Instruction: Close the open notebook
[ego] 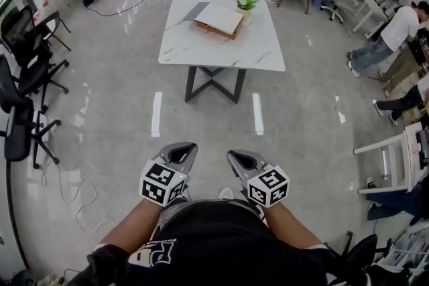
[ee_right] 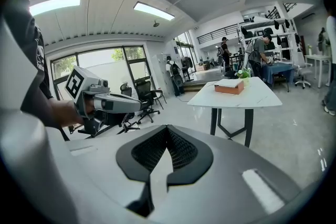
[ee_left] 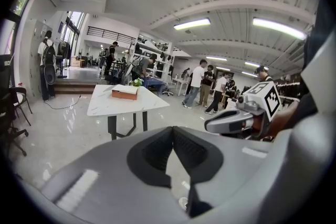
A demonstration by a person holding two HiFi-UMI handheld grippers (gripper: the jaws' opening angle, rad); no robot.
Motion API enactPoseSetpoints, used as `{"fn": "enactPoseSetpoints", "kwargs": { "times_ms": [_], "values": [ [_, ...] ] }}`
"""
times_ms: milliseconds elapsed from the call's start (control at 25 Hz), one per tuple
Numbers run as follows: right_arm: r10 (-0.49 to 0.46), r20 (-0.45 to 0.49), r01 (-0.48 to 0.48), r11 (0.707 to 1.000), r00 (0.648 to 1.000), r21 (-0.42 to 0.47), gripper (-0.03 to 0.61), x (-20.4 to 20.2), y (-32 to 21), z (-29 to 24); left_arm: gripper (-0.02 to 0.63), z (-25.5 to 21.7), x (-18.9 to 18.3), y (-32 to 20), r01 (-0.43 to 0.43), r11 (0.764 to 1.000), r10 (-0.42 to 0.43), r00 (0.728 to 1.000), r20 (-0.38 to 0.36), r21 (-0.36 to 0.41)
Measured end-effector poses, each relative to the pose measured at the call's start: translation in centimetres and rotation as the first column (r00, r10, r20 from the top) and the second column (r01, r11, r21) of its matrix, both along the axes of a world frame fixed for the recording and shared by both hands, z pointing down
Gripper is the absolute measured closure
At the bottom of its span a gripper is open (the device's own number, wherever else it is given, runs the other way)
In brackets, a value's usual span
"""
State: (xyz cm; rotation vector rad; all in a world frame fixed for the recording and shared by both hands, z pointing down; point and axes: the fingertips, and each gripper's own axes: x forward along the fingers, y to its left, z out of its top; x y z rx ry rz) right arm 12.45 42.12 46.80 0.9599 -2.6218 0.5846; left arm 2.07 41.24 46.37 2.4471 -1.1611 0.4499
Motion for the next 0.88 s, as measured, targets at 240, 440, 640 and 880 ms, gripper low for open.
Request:
{"fn": "enactPoseSetpoints", "kwargs": {
  "times_ms": [240,440,640,880],
  "values": [
    [-0.005,-0.015,0.005,1.0,1.0,0.003,0.578,-1.3,0.0,0.0,0.555,-0.1,-1.2,-0.2,-0.006,1.0,0.006,1.0,-0.007,0.004],
    [-0.009,-0.033,0.009,1.0,0.999,0.004,0.578,-2.6,0.0,0.4,0.555,-0.2,-2.3,-0.5,-0.011,1.0,0.011,1.0,-0.02,0.018],
    [-0.005,-0.04,0.006,1.0,0.999,0.014,0.578,-4.8,-0.3,0.3,0.555,-0.1,-4.4,-0.6,-0.02,0.999,0.021,0.999,-0.03,0.028],
    [0.009,-0.043,-0.008,1.0,0.999,0.025,0.578,-8.0,-0.4,0.2,0.555,0.0,-7.7,-0.8,-0.03,0.999,0.031,0.999,-0.026,0.03]
  ]
}}
